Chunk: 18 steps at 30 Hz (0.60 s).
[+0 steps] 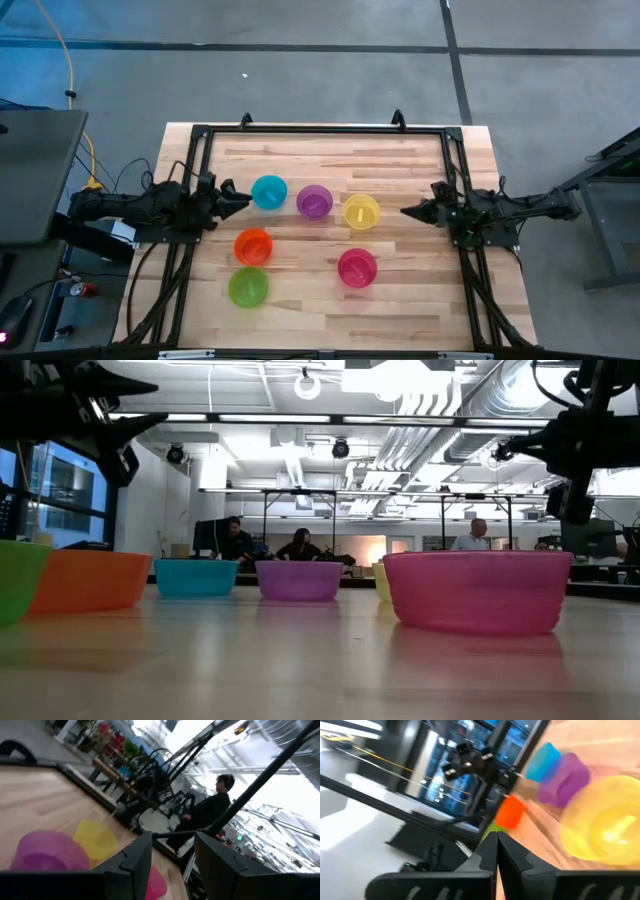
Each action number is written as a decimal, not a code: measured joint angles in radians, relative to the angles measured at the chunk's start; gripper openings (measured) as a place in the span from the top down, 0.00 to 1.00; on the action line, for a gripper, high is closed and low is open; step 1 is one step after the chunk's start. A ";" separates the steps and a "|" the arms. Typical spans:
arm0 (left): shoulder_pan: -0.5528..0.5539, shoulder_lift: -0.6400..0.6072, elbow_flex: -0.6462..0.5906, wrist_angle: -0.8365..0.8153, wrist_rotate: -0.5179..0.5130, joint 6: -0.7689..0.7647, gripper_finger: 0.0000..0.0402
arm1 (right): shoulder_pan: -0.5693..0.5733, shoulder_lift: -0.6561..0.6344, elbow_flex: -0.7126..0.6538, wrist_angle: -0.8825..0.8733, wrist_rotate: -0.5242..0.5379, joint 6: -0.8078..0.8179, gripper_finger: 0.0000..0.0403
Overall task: Nest bowls inside each other
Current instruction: Stack the yellow bowl on top of the purple bowl
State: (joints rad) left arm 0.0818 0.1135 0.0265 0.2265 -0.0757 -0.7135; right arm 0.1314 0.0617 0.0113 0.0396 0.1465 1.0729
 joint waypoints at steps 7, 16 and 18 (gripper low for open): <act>0.000 0.000 0.000 0.018 0.000 -0.009 0.66 | 0.000 0.003 0.000 0.061 -0.045 -0.162 1.00; 0.000 0.000 0.000 0.024 -0.049 -0.009 0.66 | -0.049 0.087 0.002 -0.014 -0.028 -0.056 1.00; 0.000 0.000 0.000 0.024 -0.050 -0.009 0.66 | -0.060 0.115 0.002 -0.016 -0.056 -0.031 1.00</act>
State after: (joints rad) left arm 0.0822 0.1131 0.0265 0.2508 -0.1253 -0.7229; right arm 0.0713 0.1768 0.0128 0.0241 0.0907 1.0416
